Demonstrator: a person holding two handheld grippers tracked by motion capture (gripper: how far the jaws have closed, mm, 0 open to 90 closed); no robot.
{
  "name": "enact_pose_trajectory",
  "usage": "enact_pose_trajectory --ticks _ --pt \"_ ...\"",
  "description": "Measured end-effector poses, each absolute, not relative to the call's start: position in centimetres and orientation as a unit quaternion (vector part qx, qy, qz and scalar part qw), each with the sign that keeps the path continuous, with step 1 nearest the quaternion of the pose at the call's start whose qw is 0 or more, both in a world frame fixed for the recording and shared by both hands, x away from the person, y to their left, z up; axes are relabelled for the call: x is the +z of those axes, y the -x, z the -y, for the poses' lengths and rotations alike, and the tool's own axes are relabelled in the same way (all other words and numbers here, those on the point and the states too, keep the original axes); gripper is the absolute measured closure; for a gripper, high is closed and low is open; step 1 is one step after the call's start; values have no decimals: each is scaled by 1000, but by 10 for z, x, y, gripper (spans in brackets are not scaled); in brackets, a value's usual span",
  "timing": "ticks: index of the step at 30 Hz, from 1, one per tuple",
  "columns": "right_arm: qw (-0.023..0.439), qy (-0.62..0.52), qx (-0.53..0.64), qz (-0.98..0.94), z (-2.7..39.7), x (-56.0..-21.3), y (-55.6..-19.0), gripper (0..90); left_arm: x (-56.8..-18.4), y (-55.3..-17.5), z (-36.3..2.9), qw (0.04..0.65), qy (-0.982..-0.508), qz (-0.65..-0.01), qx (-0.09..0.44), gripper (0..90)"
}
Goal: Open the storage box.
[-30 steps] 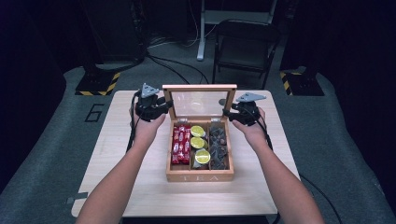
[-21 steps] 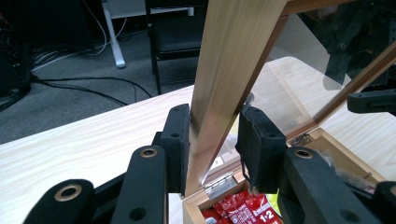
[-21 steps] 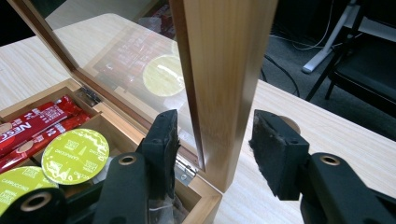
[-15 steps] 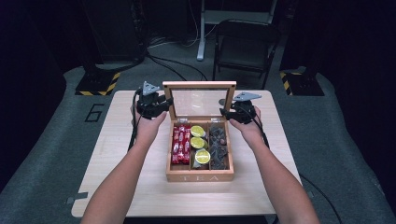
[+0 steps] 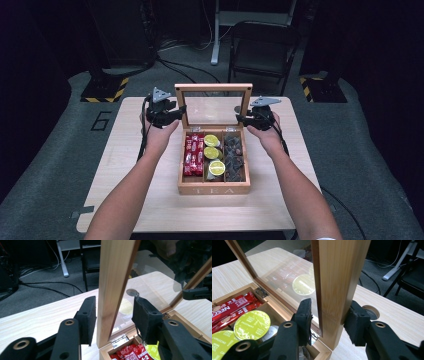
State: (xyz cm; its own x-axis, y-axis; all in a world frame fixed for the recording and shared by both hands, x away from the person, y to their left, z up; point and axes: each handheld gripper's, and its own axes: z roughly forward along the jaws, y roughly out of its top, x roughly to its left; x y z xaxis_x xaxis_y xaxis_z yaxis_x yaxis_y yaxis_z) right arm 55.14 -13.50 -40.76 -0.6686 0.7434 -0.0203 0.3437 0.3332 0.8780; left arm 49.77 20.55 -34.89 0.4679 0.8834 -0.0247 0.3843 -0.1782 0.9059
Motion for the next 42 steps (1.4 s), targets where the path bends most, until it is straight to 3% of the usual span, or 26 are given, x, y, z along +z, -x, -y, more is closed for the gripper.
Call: enact_pose_trajectory --ticks 22,42 --pt "190 -377 471 -774 135 -409 -570 580 -388 -468 -226 453 -728 -462 227 483" --pt "187 -397 454 -775 129 -410 -583 551 -424 -454 -187 442 -746 -459 193 481"
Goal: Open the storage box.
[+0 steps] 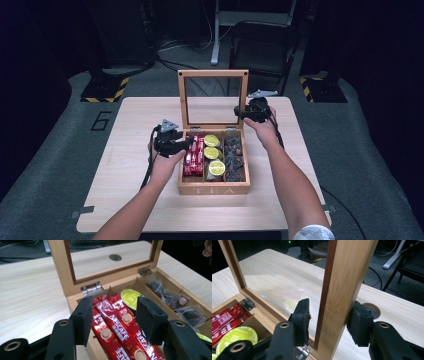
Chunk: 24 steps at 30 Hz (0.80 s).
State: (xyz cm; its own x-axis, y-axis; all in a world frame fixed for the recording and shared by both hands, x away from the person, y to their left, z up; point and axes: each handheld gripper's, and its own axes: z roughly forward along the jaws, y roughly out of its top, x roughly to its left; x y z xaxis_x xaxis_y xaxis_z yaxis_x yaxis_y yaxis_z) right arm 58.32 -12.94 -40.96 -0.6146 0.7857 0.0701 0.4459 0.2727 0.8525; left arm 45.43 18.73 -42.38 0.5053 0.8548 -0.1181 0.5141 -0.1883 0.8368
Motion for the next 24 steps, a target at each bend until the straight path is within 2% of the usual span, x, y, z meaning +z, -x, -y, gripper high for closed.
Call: enact_pose_trajectory --ticks 11,21,24 --pt "192 -403 454 -771 127 -412 -586 536 -446 -451 -172 425 -751 -471 184 490" --pt "195 -404 455 -769 126 -413 -587 528 -460 -449 -162 409 -759 -471 189 532" --pt "194 -403 454 -771 127 -413 -587 528 -461 -449 -160 400 -759 -472 202 575"
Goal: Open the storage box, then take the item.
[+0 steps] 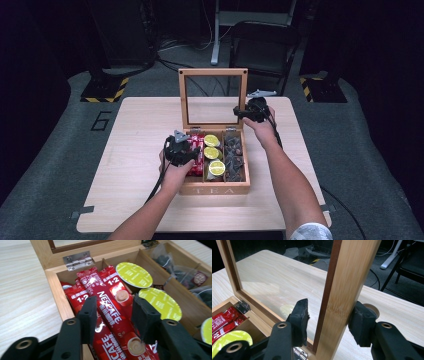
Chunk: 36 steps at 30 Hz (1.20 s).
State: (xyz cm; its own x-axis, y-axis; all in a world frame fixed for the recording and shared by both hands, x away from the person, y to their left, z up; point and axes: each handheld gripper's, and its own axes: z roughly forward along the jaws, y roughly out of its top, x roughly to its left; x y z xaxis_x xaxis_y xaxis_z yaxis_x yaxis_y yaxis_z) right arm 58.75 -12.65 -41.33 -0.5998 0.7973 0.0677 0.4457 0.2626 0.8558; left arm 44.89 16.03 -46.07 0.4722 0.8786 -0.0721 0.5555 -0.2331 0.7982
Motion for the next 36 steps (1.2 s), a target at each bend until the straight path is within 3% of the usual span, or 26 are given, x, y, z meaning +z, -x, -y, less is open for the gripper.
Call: enact_pose_trajectory --ticks 15,36 --pt "192 -405 456 -769 126 -414 -588 520 -460 -445 -154 397 -753 -472 227 833" --pt "195 -405 455 -769 125 -414 -588 519 -432 -446 -171 443 -720 -481 232 867"
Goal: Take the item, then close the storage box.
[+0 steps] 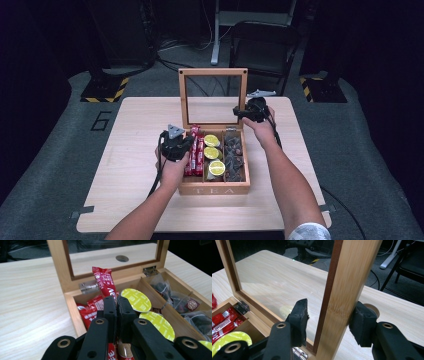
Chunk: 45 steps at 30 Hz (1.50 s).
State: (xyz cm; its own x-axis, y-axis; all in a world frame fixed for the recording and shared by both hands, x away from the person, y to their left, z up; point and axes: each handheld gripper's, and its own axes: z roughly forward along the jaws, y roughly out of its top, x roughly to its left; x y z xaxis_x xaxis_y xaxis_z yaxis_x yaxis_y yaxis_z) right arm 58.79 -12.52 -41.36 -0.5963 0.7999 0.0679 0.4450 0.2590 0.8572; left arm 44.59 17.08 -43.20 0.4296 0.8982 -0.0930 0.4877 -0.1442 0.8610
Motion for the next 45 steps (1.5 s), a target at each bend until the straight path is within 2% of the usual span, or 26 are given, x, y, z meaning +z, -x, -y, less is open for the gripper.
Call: enact_pose_trajectory --ticks 16,31,34,45 --pt "195 -403 453 -771 126 -413 -587 520 -417 -450 -224 430 -697 -510 262 867" --pt "192 -402 455 -771 127 -413 -587 520 -456 -452 -278 396 -676 -561 269 867" --pt "190 -401 457 -771 128 -413 -587 519 -462 -452 -287 379 -684 -563 266 866" --pt "186 -405 458 -769 128 -413 -587 524 -488 -452 -301 360 -684 -583 250 866"
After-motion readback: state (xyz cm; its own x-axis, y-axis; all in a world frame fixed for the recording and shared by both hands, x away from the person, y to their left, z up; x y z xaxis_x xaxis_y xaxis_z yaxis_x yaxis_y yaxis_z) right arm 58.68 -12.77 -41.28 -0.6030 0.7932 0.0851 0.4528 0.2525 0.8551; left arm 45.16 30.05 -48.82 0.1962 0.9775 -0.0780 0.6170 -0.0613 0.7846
